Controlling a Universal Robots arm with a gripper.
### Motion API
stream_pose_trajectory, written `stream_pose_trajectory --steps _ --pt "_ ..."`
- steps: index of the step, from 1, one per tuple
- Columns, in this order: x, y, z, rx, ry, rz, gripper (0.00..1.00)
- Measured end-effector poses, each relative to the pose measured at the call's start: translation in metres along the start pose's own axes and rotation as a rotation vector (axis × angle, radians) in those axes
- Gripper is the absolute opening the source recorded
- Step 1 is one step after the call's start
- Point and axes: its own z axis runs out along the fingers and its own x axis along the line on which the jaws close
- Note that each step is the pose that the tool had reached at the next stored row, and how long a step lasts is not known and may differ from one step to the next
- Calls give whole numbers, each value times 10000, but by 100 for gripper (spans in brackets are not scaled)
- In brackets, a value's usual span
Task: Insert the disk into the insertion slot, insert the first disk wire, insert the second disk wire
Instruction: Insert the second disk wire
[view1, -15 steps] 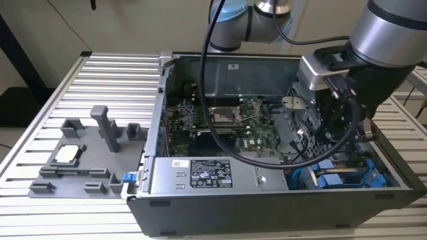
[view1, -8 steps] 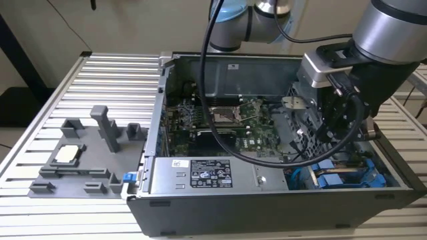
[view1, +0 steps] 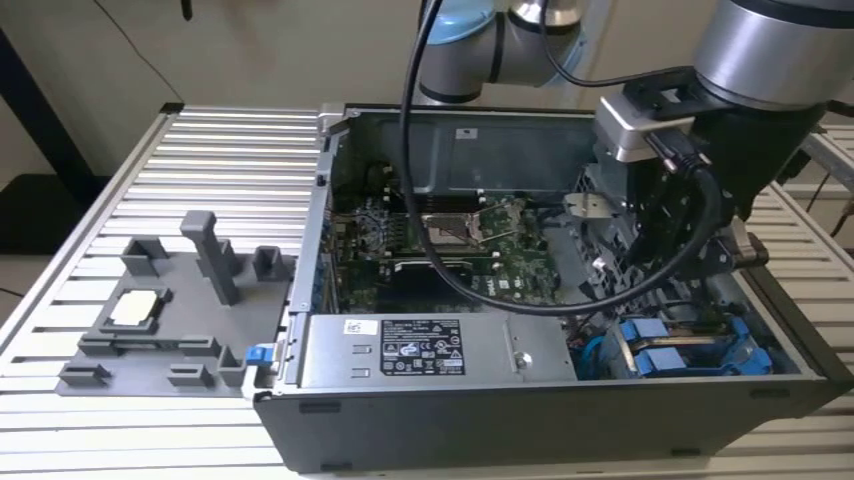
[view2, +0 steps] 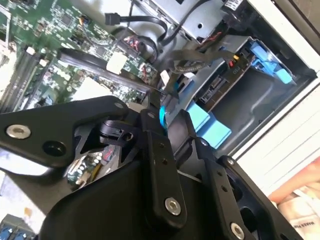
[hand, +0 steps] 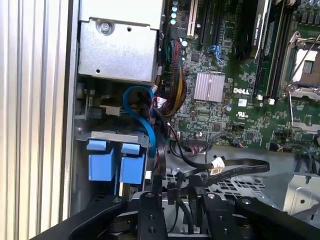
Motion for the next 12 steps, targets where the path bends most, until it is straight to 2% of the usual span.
stream_pose_trajectory --steps 1,5,6,7,8,10,11,12 --pt "-1 3 3 -1 110 -8 35" --pt "-4 19 48 156 159 -11 35" --pt "-3 21 49 212 109 -7 35" --pt "-3 22 50 261 -34 5 35" --pt "-4 23 53 299 -147 15 35" --pt "-4 26 54 333 -215 22 33" --pt "-4 26 55 345 -245 24 27" --pt "-4 27 55 358 -302 29 27"
